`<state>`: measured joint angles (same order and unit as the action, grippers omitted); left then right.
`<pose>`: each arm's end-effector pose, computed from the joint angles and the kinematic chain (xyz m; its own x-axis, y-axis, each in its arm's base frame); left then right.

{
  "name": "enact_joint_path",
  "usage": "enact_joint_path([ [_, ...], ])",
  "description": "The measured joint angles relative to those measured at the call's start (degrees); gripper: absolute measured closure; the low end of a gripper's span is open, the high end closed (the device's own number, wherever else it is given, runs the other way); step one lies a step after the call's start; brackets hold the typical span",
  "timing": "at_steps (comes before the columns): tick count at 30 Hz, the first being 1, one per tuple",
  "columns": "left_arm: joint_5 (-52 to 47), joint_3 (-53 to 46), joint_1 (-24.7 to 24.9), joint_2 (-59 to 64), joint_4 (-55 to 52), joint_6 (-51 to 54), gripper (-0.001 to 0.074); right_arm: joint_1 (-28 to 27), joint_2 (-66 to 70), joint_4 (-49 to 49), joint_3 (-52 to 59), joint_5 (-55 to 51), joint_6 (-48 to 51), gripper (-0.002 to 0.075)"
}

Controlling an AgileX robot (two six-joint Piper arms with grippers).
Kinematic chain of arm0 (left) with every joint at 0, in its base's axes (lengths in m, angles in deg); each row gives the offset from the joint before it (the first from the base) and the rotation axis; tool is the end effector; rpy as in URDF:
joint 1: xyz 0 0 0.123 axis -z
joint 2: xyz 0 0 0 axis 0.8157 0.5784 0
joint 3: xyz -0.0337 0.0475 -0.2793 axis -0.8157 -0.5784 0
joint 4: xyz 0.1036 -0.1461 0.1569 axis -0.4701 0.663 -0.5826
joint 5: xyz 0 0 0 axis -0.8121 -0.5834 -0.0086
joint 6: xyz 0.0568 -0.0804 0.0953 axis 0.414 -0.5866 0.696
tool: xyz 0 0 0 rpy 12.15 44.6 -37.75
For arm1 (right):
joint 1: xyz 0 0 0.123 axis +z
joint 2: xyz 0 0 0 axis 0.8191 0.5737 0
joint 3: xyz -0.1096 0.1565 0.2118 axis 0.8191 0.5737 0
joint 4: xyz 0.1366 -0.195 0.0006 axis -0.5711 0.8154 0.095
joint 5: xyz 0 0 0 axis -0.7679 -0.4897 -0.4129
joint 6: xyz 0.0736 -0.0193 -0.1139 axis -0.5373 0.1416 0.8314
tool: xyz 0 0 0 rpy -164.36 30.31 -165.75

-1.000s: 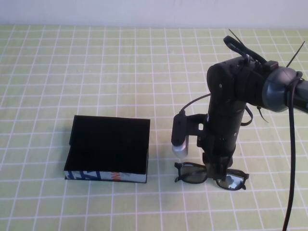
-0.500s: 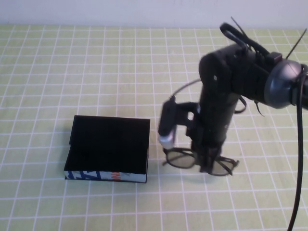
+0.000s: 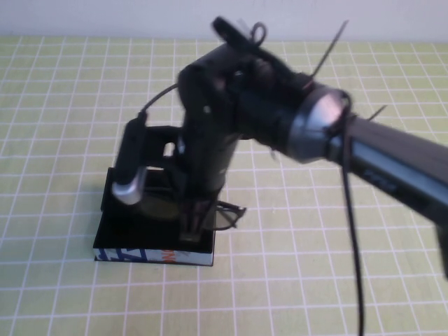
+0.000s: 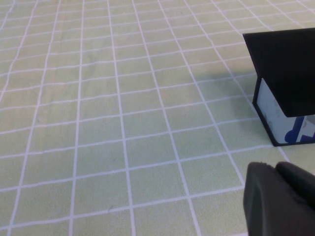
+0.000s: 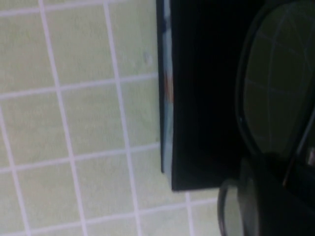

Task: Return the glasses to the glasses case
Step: Place the glasses in the glasses case

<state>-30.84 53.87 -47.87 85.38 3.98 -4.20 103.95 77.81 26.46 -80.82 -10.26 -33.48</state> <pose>0.0808 -0.0127 0.1558 -0.2996 0.1065 -0.9481 0.1609 0.9852 0.0598 0.2956 0.3330 0.2369 -0.0007 -0.9778 -0.2097 -0.9754 0.0469 -0.2155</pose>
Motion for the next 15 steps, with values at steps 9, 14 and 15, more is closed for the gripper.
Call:
enact_joint_path([
  [9, 0.0, 0.0, 0.0, 0.0, 0.0, 0.0, 0.0737, 3.8, 7.9, 1.2, -10.2, -0.2, -0.7, 0.0713],
  [14, 0.0, 0.0, 0.0, 0.0, 0.0, 0.0, 0.0737, 3.9, 9.7, 1.5, -11.3, -0.3, -0.7, 0.0713],
  [15, 0.0, 0.0, 0.0, 0.0, 0.0, 0.0, 0.0737, 3.9, 10.0, 1.6, -11.3, -0.3, -0.7, 0.0713],
])
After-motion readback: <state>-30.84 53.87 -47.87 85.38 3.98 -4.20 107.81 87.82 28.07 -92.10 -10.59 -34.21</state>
